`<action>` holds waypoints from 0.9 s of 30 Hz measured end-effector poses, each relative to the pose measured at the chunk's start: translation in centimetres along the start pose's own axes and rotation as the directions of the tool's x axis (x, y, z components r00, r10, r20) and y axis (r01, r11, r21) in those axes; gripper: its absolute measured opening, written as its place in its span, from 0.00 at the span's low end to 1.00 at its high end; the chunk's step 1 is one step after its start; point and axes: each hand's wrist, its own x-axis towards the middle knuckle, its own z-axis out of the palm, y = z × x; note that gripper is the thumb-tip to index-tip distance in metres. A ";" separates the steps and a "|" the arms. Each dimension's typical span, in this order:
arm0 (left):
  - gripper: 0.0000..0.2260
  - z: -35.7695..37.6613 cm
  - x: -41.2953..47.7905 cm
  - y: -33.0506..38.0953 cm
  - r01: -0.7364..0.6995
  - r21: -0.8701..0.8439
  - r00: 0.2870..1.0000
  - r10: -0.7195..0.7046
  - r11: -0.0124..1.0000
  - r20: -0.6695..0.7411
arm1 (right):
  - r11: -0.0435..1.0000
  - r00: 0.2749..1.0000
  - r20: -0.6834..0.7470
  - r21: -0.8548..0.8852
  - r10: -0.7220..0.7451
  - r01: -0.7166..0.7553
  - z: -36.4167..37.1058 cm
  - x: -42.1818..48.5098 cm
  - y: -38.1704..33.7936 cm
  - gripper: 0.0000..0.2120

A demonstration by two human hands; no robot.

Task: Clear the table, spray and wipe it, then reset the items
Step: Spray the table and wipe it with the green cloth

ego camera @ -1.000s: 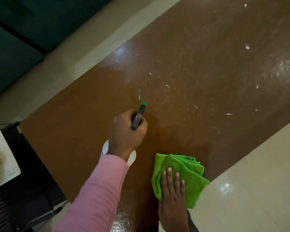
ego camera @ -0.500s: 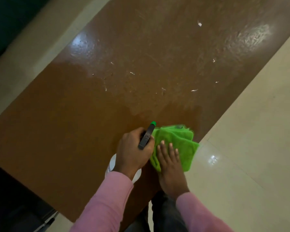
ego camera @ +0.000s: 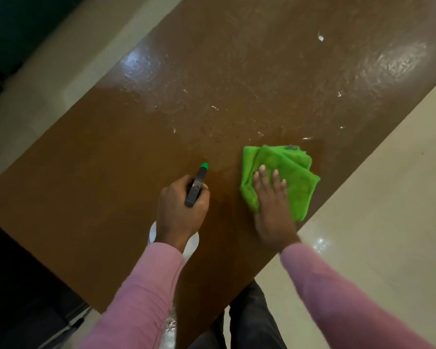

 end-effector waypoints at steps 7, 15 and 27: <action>0.12 -0.2 0.1 -0.8 0.044 -0.036 0.998 -0.045 0.998 -0.035 | 0.997 0.996 0.058 -0.040 -0.064 0.066 0.2 -0.9 -0.8 0.40; 0.09 -0.7 0.1 -0.9 0.064 -0.053 0.996 -0.067 0.997 -0.066 | 0.996 0.997 -0.055 -0.059 0.060 -0.063 -3.3 9.4 -1.9 0.34; 0.11 -4.7 3.4 -1.8 -0.014 0.007 0.981 0.015 1.000 -0.191 | 0.986 0.982 -0.091 0.005 0.164 -0.164 -2.3 10.0 -4.1 0.31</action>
